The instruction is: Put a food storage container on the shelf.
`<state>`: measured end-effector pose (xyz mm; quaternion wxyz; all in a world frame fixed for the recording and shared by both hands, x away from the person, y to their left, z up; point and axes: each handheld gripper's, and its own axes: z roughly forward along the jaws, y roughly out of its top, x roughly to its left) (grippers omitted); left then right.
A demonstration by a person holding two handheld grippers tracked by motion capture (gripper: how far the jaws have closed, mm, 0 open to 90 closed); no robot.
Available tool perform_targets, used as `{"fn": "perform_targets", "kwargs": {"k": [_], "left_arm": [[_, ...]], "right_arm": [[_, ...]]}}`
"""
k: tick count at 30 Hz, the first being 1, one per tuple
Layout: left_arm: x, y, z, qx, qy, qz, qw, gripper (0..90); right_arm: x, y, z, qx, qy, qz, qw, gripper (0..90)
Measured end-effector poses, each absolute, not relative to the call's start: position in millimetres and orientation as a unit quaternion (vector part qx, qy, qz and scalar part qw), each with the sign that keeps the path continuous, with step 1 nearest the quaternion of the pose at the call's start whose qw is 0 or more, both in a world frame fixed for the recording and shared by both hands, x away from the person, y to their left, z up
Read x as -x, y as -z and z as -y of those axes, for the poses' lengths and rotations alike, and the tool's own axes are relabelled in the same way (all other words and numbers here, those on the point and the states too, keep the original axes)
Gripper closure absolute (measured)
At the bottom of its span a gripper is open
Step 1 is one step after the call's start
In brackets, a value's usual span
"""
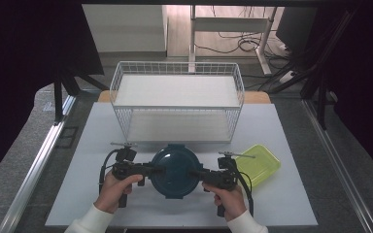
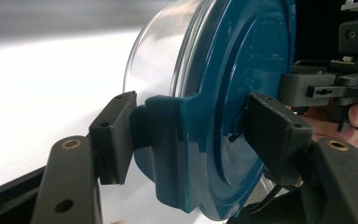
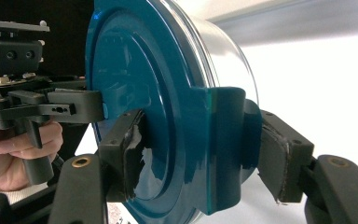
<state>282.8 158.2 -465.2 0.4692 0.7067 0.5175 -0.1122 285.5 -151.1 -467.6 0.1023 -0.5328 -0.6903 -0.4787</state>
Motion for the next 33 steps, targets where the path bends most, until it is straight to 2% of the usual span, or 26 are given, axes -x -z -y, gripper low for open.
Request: {"fn": "perform_targets", "kwargs": {"k": [4,18,33], "left_arm": [[-285.9,458.5,-164.2,-0.7,0.113,-0.518,0.478,35.6],[-298.5,432.7,-171.4,-0.7,0.091,-0.517,0.484,36.3],[-312.5,401.4,-178.5,-0.694,0.069,-0.513,0.501,36.7]], "right_arm": [[-292.7,453.5,145.3,0.522,0.474,0.704,0.09,37.1],[-310.8,432.4,138.3,0.512,0.484,0.703,0.098,37.3],[-329.8,402.1,130.8,0.498,0.499,0.704,0.087,37.3]]}}
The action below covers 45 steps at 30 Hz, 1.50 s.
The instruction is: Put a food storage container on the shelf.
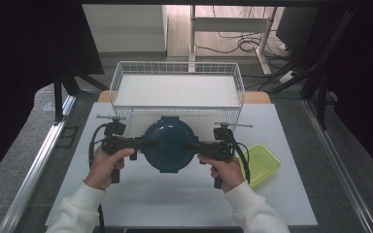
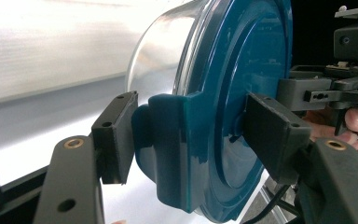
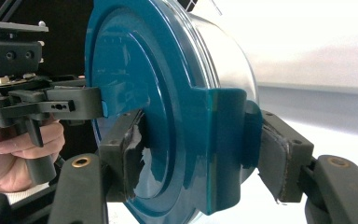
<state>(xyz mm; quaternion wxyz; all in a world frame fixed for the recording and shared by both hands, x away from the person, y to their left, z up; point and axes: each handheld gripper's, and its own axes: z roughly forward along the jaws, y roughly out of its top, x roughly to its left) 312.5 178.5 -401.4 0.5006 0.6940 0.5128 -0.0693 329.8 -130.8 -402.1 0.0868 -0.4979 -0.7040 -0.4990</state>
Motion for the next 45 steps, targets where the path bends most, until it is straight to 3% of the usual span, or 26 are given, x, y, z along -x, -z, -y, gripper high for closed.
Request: {"fn": "perform_targets", "kwargs": {"k": [45], "left_arm": [[-371.3,314.9,-184.6,-0.697,0.04,-0.486,0.526,36.9]], "right_arm": [[-383.6,316.2,125.5,0.476,0.52,0.707,0.053,37.5]]}}
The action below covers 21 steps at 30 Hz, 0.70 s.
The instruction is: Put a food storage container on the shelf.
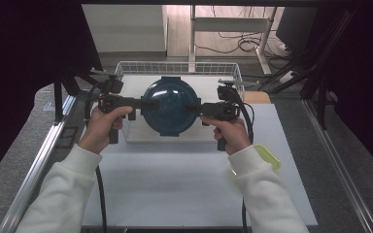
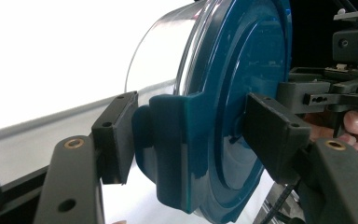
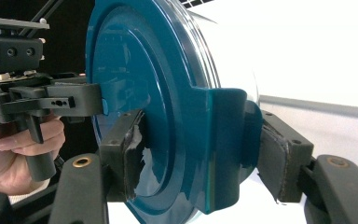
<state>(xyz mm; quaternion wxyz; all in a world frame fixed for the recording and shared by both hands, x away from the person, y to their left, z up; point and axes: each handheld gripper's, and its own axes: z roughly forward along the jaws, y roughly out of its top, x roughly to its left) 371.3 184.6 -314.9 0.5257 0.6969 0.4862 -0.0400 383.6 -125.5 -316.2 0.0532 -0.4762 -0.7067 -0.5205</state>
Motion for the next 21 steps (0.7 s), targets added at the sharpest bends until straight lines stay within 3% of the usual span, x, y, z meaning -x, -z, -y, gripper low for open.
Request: {"fn": "perform_targets", "kwargs": {"k": [21], "left_arm": [[-409.0,298.0,-186.8,-0.689,0.044,-0.489,0.533,36.8]], "right_arm": [[-420.2,294.3,123.0,0.48,0.522,0.703,0.047,37.5]]}}
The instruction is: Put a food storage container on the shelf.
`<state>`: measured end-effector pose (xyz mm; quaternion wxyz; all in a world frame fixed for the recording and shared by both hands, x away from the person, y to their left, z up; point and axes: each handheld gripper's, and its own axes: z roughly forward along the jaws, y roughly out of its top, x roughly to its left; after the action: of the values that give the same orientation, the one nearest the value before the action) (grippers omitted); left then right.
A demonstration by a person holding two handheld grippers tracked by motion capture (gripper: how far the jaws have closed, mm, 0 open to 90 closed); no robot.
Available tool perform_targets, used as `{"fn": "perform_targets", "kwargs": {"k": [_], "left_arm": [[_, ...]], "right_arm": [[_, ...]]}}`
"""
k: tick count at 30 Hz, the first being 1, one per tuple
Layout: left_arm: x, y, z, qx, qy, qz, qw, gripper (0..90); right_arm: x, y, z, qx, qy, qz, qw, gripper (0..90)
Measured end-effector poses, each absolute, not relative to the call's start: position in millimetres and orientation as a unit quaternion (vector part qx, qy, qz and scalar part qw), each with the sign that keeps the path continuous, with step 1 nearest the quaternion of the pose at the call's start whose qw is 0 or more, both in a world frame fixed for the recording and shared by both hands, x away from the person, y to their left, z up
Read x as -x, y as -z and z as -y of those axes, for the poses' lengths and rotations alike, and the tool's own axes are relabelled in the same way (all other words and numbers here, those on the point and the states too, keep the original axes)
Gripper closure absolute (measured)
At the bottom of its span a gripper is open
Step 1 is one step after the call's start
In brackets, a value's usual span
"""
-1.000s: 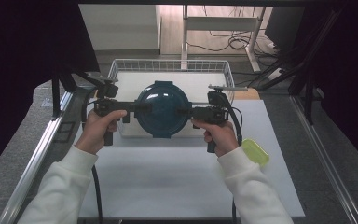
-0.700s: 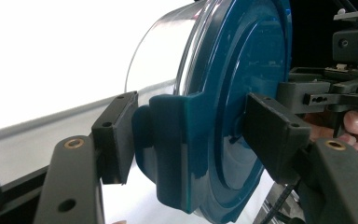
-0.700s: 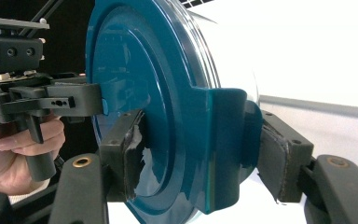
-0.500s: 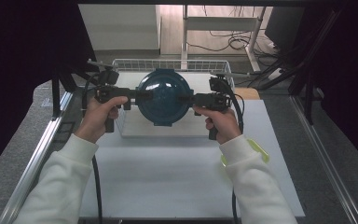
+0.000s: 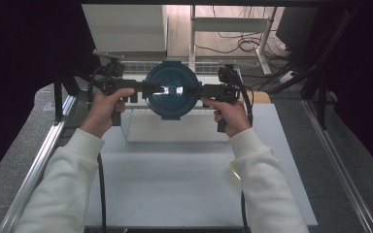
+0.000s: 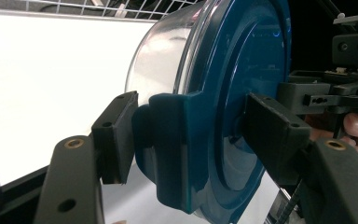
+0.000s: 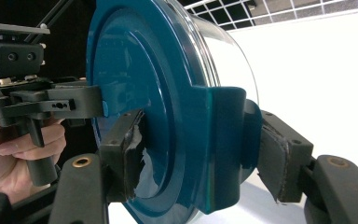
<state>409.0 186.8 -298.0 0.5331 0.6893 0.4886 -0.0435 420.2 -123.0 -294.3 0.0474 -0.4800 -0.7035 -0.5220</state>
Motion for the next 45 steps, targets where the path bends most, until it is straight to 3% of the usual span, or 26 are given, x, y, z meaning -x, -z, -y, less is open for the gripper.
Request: {"fn": "perform_targets", "kwargs": {"k": [19,32,45], "left_arm": [[-432.1,294.6,-185.3,-0.686,0.052,-0.489,0.537,36.8],[-451.1,310.2,-177.7,-0.68,0.072,-0.5,0.531,36.9],[-471.0,319.1,-180.6,-0.647,0.103,-0.528,0.54,37.7]], "right_arm": [[-443.9,283.9,124.8,0.483,0.515,0.707,0.045,37.5],[-462.8,295.4,132.2,0.505,0.504,0.698,0.058,37.2],[-481.5,303.8,134.6,0.539,0.51,0.665,0.083,36.4]]}}
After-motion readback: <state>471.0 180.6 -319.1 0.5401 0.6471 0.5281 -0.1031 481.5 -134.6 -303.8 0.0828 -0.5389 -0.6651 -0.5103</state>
